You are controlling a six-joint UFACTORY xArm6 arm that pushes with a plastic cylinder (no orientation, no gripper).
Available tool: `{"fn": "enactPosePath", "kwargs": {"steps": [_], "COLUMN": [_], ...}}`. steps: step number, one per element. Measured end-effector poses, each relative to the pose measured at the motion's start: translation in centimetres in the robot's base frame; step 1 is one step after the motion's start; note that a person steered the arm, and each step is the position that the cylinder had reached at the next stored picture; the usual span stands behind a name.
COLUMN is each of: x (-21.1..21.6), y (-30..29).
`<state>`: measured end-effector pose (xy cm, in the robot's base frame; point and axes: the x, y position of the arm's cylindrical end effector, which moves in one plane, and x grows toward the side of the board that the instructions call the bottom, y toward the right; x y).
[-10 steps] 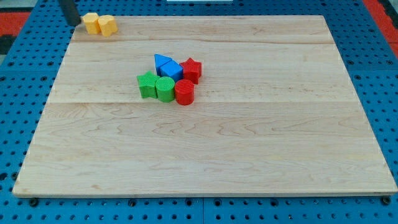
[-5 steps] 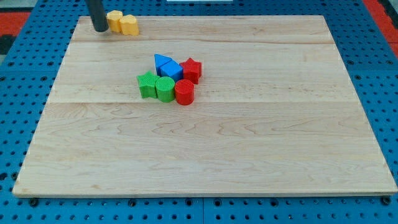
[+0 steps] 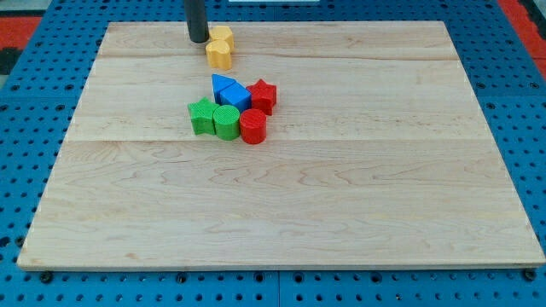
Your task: Move the yellow blocks to the top center of the board
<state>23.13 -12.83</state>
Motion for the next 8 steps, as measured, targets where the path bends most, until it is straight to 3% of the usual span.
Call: {"fn": "enactPosePath", "kwargs": {"steps": [3, 4, 5, 6, 8], "x": [2.1, 0.3, -1.0, -2.9, -1.4], "y": [4.0, 5.8, 3.1, 4.0, 11.9]}}
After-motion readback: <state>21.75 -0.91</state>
